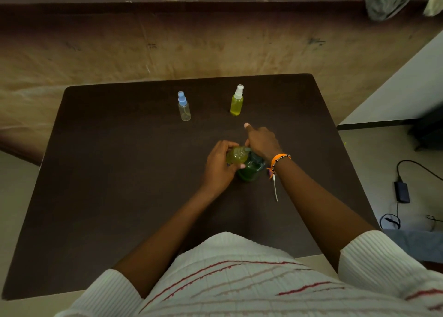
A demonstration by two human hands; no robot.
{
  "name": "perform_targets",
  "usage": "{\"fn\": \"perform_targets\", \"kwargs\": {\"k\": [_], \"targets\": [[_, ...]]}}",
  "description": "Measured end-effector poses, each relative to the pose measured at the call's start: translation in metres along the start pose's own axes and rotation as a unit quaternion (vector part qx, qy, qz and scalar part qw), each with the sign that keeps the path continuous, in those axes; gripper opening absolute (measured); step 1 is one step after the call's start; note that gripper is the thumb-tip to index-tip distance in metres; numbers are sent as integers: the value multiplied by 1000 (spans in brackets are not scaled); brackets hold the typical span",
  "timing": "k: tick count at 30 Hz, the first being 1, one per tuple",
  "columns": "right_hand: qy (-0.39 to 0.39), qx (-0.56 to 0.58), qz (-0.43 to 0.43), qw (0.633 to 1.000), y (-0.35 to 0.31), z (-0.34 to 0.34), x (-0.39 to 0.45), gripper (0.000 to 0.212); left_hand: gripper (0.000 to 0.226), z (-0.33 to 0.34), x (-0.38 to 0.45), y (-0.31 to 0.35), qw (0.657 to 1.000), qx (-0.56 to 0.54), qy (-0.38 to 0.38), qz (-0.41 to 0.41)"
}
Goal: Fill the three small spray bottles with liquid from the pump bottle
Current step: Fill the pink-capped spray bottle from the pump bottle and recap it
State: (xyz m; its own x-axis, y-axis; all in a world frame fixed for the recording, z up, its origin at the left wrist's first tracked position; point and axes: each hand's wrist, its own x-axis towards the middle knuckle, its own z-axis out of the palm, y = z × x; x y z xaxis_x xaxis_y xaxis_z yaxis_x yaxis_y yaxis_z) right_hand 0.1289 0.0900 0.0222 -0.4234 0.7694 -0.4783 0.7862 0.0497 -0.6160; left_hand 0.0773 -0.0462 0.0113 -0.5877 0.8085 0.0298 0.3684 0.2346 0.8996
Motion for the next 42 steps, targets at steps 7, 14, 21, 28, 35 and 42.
{"fn": "perform_targets", "kwargs": {"k": [7,14,21,28,35,42], "targets": [[41,10,-15,999,4,4,4,65,40,2,1,-2,1000,7,4,2],[64,-17,-34,997,4,5,3,74,38,2,1,-5,1000,10,7,8],[-10,31,-34,999,0,-2,-1,58,38,2,2,-5,1000,2,10,3],[77,-31,-35,996,5,8,6,68,39,2,1,-6,1000,3,4,-8],[17,-21,-10,1000,2,3,3,78,39,1,0,-4,1000,-1,9,-9],[73,-26,-38,996,1,3,-2,71,37,2,0,-3,1000,-3,9,-7]]}}
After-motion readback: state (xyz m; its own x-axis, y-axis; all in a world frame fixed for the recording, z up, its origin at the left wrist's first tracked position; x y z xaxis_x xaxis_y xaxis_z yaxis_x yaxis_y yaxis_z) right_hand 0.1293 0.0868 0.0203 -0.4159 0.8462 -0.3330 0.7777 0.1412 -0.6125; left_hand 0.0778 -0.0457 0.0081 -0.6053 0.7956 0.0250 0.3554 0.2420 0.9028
